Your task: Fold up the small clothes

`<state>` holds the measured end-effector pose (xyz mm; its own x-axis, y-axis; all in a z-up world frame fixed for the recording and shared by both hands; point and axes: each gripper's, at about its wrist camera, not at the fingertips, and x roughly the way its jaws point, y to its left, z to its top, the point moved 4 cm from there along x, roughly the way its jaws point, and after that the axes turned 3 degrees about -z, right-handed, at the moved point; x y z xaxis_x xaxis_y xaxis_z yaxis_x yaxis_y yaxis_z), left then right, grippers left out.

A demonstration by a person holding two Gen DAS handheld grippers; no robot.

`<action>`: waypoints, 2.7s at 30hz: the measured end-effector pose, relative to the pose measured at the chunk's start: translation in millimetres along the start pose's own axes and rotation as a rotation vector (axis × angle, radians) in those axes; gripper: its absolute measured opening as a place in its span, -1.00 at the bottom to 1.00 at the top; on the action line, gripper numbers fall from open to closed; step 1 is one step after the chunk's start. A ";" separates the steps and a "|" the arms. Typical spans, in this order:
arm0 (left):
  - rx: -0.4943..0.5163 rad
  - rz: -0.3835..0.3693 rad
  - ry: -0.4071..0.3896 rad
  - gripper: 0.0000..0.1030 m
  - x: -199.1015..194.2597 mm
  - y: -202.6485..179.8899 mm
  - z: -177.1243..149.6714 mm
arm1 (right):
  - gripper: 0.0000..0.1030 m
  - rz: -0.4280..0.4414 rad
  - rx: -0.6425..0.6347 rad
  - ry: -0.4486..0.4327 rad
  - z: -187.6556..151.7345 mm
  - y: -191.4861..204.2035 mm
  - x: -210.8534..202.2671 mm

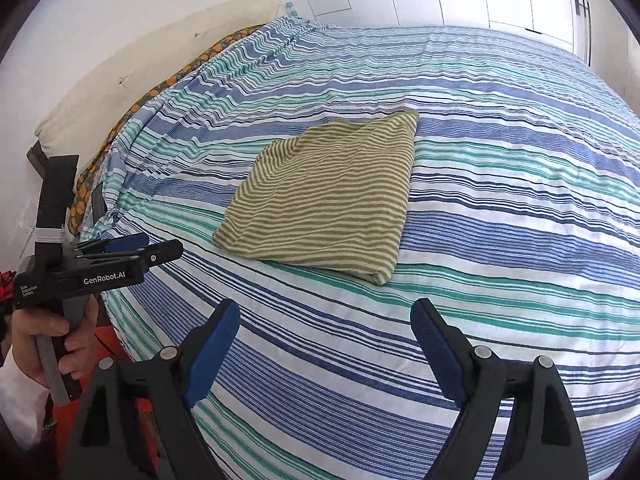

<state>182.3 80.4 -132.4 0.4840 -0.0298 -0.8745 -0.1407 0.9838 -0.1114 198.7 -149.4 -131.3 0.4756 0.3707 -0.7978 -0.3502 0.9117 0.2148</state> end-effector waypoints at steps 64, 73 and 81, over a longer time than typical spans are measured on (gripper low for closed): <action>0.176 0.167 -0.188 0.92 10.2 -64.7 45.4 | 0.81 -0.179 0.067 0.021 59.4 -101.7 -15.4; 0.113 0.233 -0.105 0.93 -71.5 -56.7 -45.8 | 1.00 -0.245 0.045 -0.013 -49.8 -38.7 -100.8; 0.187 0.241 -0.138 0.93 -131.7 -76.8 -68.3 | 1.00 -0.304 -0.027 -0.069 -60.5 12.0 -156.7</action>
<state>70.4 -3.3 -40.9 0.5700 0.2188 -0.7920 -0.1106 0.9755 0.1900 71.2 -207.3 -37.8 0.6150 0.0936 -0.7829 -0.2045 0.9779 -0.0437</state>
